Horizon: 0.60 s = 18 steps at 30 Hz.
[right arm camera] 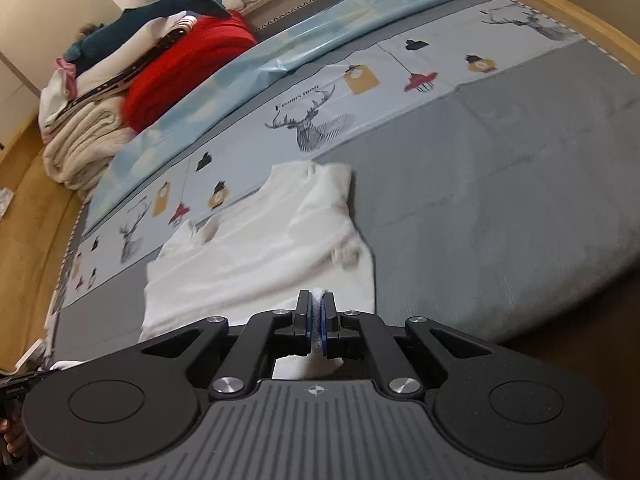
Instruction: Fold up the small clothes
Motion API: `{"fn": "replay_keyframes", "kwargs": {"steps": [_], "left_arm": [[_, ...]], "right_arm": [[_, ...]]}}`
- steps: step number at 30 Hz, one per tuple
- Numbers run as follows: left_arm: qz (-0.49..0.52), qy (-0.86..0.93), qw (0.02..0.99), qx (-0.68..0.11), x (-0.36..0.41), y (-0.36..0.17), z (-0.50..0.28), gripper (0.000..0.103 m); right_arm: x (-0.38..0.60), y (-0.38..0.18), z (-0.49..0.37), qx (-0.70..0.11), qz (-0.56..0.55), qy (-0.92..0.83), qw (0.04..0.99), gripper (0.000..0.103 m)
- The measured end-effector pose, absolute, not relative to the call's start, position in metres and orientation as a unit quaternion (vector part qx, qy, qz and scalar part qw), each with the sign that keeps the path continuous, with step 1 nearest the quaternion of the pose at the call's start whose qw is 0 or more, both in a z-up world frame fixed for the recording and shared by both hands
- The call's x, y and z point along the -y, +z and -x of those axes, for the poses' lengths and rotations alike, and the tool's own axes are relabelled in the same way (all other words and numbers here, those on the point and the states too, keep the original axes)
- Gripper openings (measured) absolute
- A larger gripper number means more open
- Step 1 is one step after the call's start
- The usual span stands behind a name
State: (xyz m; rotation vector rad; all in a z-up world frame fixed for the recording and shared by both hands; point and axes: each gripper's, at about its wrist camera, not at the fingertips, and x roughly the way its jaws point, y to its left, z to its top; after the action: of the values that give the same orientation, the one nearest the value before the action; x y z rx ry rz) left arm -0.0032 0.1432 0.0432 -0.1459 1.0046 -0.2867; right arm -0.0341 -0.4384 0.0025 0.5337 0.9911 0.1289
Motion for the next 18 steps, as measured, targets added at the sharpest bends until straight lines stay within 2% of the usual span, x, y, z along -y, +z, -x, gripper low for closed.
{"fn": "replay_keyframes", "kwargs": {"steps": [5,9,11,12,14,15,16,18], "left_arm": [[0.109,-0.095,0.868,-0.476,-0.150,0.006,-0.113,0.007],[0.167,-0.068,0.876,-0.448,-0.169,-0.021,-0.146,0.011],[0.178,-0.065,0.847,-0.497,-0.171,-0.045,-0.152,0.012],[0.164,-0.060,0.842,-0.511,-0.168,-0.051,-0.155,0.012],[0.129,-0.070,0.847,-0.511,-0.162,-0.056,-0.162,0.017],[0.122,-0.072,0.848,-0.511,-0.161,-0.059,-0.166,0.026],[0.123,-0.067,0.845,-0.516,-0.161,-0.065,-0.172,0.030],[0.131,-0.056,0.836,-0.529,-0.161,-0.075,-0.182,0.030]], "right_arm": [[0.429,-0.032,-0.074,-0.467,-0.260,0.027,0.845,0.004],[0.429,-0.059,-0.122,-0.415,-0.267,-0.043,0.869,0.009],[0.431,-0.082,-0.125,-0.424,-0.269,-0.046,0.864,0.010],[0.430,-0.094,-0.128,-0.457,-0.268,-0.047,0.847,0.010],[0.426,-0.105,-0.132,-0.475,-0.265,-0.028,0.838,0.010],[0.421,-0.106,-0.135,-0.475,-0.249,-0.014,0.844,0.010],[0.415,-0.109,-0.137,-0.476,-0.222,-0.004,0.851,0.011],[0.408,-0.119,-0.141,-0.483,-0.195,0.004,0.854,0.014]]}}
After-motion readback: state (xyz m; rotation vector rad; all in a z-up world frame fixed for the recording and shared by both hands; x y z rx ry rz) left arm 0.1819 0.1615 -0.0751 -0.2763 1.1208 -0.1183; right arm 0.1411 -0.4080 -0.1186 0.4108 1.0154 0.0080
